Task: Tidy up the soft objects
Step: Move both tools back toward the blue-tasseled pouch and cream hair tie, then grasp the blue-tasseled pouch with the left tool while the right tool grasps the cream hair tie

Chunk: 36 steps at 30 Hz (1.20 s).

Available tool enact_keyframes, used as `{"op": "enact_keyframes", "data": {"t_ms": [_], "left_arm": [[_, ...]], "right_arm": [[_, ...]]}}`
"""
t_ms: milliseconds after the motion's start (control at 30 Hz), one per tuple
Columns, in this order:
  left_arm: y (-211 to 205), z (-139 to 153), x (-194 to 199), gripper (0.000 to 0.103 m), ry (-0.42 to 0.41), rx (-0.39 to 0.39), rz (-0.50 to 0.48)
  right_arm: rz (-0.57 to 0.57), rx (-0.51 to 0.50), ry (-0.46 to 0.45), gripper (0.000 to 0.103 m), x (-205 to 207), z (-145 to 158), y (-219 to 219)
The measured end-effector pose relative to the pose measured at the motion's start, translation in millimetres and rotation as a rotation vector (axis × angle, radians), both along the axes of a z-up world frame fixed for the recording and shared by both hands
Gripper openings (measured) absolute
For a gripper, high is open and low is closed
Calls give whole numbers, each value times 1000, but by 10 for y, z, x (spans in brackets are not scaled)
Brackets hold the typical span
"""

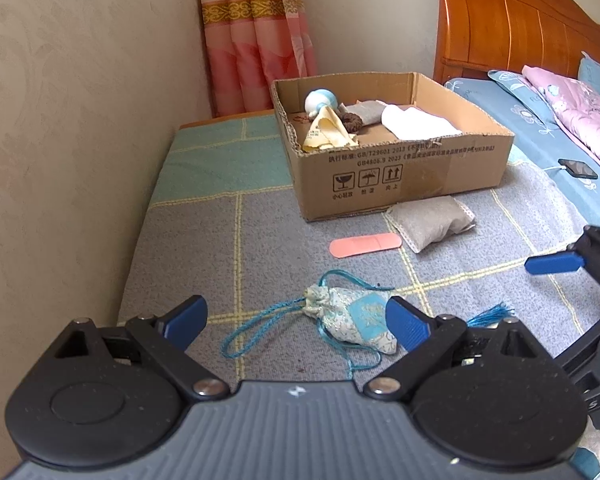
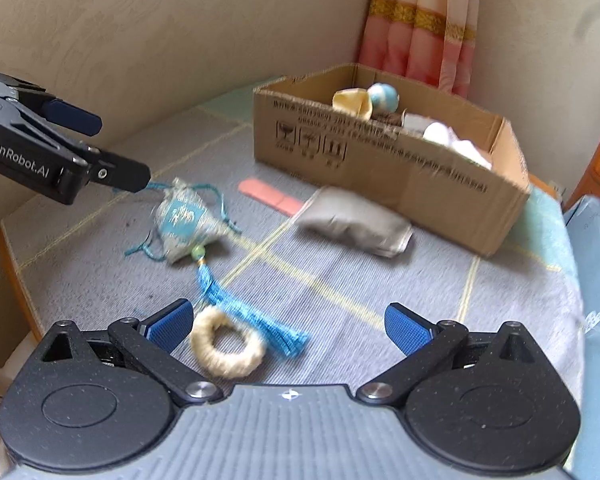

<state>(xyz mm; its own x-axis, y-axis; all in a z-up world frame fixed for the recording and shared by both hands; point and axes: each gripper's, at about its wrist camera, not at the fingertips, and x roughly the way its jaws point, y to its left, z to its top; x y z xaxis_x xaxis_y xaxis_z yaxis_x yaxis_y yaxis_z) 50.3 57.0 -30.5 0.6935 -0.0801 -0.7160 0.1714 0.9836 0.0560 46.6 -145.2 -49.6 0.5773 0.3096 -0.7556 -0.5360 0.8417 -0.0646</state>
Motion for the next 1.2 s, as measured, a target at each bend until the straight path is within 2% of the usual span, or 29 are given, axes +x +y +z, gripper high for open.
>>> {"op": "enact_keyframes", "data": {"t_ms": [167,367,600,767,900,1067,1200], "left_arm": [[-16,-24,1,96,9,6,-6],[-53,-62,20,96,22,6,-15],[-124,-146,62,96,47,4,-51],[-209,-226,127,96,79,1,-70],[-240,-217,287,96,64,-18,-48],[-331,-337,583,96,67,17,-9],[-379,-450,579,96,92,73,-3]], "right_arm": [[-29,-7,20,103,7,-115,38],[-68,-41,-21,103,18,-156,80],[-174,-65,-35,103,100,-140,-213],[-212,-29,0,103,175,-154,-397],[-218,-1,5,103,181,-182,-406],[-217,11,3,103,177,-190,-404],[-216,12,0,103,166,-186,-414]]}}
